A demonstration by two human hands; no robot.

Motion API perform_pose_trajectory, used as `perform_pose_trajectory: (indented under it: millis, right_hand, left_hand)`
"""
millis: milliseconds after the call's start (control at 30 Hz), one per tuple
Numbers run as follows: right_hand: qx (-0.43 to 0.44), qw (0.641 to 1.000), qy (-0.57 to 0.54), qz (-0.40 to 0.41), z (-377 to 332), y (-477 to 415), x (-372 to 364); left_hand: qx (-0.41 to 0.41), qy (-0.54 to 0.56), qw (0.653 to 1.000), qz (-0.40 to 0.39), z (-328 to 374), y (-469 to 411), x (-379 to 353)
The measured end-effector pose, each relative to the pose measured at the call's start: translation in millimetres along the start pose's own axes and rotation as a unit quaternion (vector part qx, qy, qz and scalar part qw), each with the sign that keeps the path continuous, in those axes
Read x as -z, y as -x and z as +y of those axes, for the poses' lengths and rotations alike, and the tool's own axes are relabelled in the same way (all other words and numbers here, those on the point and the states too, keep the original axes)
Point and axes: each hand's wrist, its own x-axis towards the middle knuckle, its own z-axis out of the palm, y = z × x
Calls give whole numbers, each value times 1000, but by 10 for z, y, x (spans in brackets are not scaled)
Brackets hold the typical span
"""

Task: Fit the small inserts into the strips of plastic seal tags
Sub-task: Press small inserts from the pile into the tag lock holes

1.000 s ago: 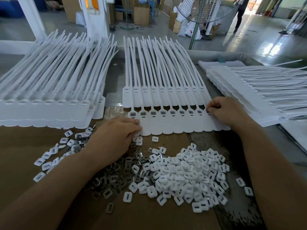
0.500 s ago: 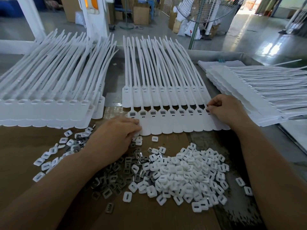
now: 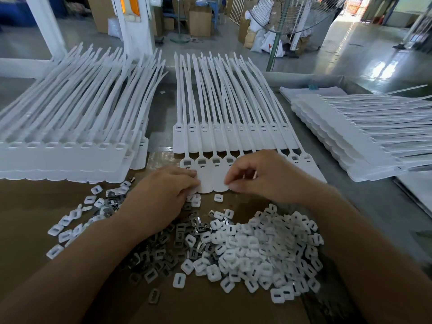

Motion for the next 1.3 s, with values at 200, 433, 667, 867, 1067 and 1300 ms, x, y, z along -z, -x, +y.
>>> perform_pose_trajectory:
  millis: [200,433,667,867,1067,1300]
  right_hand:
    - [43,996,60,-55,-102,-66,-267]
    - [13,995,44,-83,-73,-53,-211]
    - [28,994,48,-90,-140,-59,-241]
    - [29,986,116,-116,-187,-51,-235]
    - [31,982,138,-128,-228,-35,-248]
    - [52,976,167,-126,-238,-50,-271]
  left_hand:
    - [2,3,1000,-6,-3,17,6]
    - [0,6,1000,-3,9,11,25]
    - [2,4,1000,-2,25,0,29]
    - [2,4,1000,-5,18,16,35]
    - [6,6,1000,-5,19,-1,23]
    - [5,0,1000,-8,10,-9,13]
